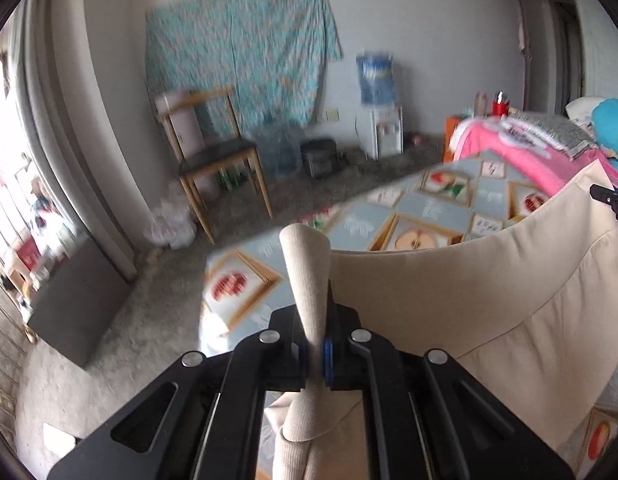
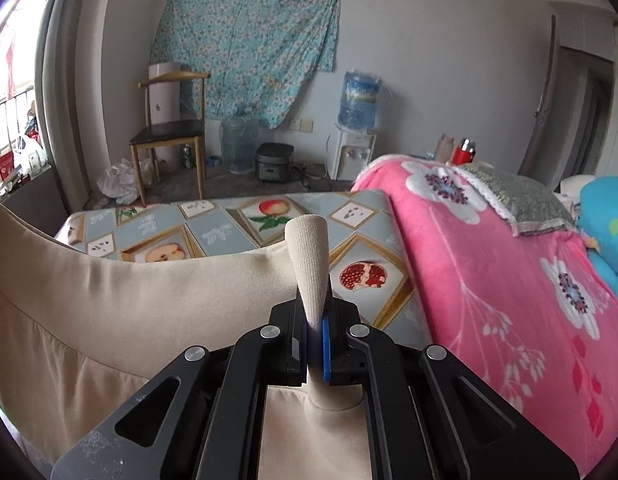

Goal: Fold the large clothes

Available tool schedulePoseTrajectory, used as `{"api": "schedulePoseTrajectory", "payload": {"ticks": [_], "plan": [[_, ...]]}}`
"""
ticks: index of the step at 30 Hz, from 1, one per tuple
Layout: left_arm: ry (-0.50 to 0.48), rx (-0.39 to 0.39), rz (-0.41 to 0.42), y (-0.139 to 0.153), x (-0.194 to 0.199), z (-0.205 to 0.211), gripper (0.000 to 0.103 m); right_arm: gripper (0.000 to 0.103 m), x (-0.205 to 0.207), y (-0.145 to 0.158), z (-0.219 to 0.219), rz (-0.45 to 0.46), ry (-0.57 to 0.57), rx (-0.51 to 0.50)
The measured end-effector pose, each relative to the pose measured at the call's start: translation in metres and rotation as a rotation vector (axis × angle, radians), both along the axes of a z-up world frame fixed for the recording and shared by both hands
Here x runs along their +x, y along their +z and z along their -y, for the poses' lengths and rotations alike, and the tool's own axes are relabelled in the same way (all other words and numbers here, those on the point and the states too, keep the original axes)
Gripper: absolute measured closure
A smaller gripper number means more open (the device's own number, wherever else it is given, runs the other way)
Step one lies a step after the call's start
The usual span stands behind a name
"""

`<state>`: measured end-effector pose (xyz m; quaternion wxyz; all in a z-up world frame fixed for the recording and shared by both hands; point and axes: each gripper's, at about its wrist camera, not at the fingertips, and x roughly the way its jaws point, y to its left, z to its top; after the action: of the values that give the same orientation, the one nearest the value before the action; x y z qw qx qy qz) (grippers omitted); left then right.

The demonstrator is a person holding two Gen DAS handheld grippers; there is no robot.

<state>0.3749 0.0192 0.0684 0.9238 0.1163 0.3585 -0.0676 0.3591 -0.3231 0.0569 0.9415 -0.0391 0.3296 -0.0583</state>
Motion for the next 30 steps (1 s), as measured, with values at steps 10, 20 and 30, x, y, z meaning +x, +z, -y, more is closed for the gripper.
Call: {"api": "schedulePoseTrajectory", "payload": {"ticks": [10,20,30], "plan": [[0.161,-0.157,-0.276,-0.067,0.056,-0.061,0.08,0.075,0.028,-0.052,0.037,-0.233,-0.063,0.032],[-0.041,-0.294,-0.206,-0.027,-0.057,-0.068,0.078,0.071,-0.082,-0.013,0.03,-0.2,0.052,0.107],[0.07,-0.355,-0.325,-0.091,-0.097,-0.072,0.077,0.077,-0.11,-0.076,0.039,-0.344,-0.044,0.26]]}}
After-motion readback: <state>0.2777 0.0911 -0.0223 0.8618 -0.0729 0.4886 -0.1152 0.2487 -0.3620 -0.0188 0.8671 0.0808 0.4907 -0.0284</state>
